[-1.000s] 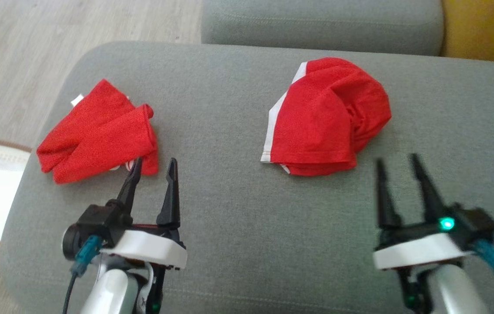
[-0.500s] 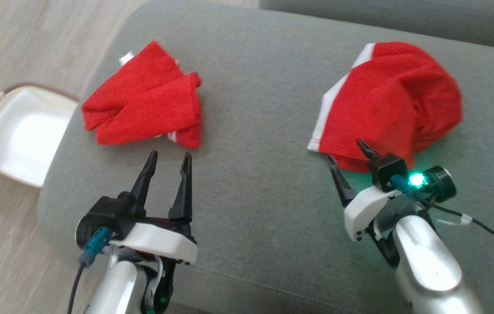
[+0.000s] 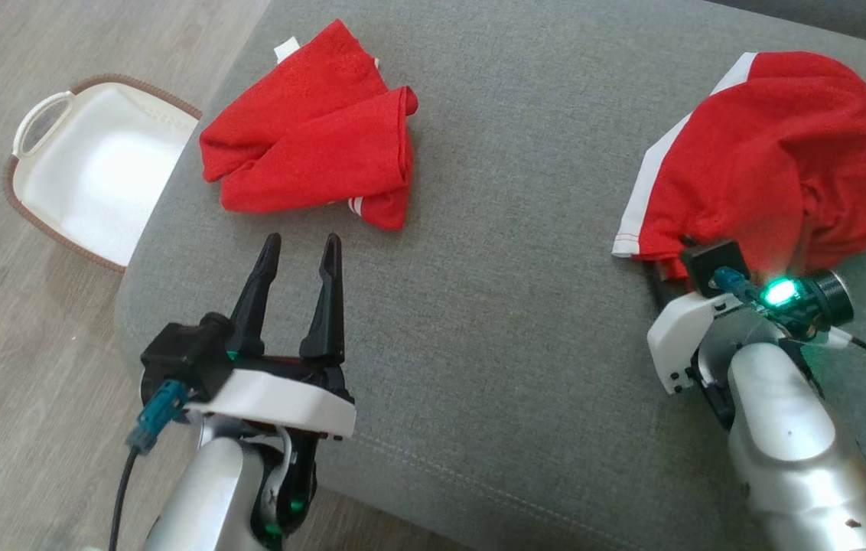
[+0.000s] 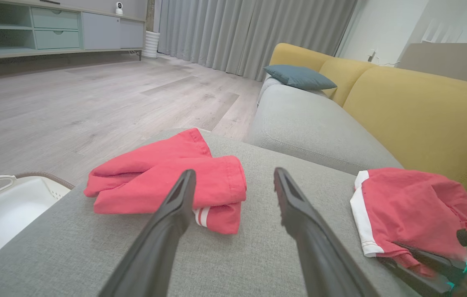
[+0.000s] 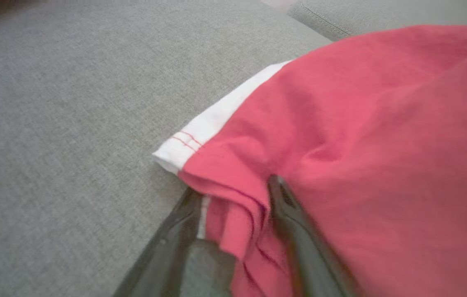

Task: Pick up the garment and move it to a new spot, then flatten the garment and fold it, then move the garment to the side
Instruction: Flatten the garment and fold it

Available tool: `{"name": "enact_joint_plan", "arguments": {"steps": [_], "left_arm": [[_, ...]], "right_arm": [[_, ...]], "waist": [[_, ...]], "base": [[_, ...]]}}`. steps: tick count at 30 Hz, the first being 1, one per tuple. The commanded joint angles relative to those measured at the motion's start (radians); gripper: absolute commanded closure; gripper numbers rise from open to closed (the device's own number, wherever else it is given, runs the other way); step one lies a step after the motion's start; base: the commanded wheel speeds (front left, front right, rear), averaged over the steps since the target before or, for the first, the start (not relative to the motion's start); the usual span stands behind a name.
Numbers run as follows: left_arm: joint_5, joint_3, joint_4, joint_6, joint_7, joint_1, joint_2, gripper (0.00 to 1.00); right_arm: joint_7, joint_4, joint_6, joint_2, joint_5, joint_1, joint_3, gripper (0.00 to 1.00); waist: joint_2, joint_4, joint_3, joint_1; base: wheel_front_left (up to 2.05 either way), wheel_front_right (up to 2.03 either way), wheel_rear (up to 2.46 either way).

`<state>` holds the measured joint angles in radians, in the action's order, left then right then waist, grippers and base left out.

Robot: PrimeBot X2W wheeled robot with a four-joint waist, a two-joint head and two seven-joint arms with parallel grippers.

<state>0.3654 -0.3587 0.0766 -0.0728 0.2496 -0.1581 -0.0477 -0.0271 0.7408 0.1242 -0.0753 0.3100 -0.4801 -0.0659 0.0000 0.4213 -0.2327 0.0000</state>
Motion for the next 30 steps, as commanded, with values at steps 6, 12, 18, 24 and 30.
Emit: {"name": "enact_joint_plan", "arguments": {"steps": [6,12,18,24,30], "left_arm": [[-0.009,0.040,-0.026,-0.012,0.012,-0.038,-0.003,0.00],[-0.026,0.048,-0.017,-0.004,0.012,-0.029,-0.003,0.00],[-0.034,0.060,-0.021,-0.008,0.012,-0.008,-0.003,0.00],[-0.042,0.109,-0.026,-0.011,0.012,0.031,-0.003,0.00],[-0.057,0.127,-0.036,0.005,0.012,0.040,-0.003,0.00]], "right_arm": [[0.114,0.001,0.007,0.023,-0.060,-0.032,-0.017,1.00],[0.196,-0.109,0.007,0.025,-0.422,-0.088,-0.267,1.00],[0.220,-0.278,0.007,0.025,-0.663,-0.202,-0.398,1.00],[0.210,-0.294,0.007,0.025,-0.827,-0.274,-0.351,1.00],[0.139,-0.177,0.007,0.017,-0.759,-0.220,-0.179,1.00]], "waist": [[0.0000,-0.028,0.025,0.0000],[0.0000,-0.082,0.084,0.0000],[0.0000,-0.124,0.144,0.0000],[0.0000,-0.170,0.173,0.0000],[0.0000,-0.226,0.143,0.0000]], "base": [[0.00,0.00,0.00],[0.00,0.00,0.00],[0.00,0.00,0.00],[0.00,0.00,0.00],[0.00,0.00,0.00]]}}
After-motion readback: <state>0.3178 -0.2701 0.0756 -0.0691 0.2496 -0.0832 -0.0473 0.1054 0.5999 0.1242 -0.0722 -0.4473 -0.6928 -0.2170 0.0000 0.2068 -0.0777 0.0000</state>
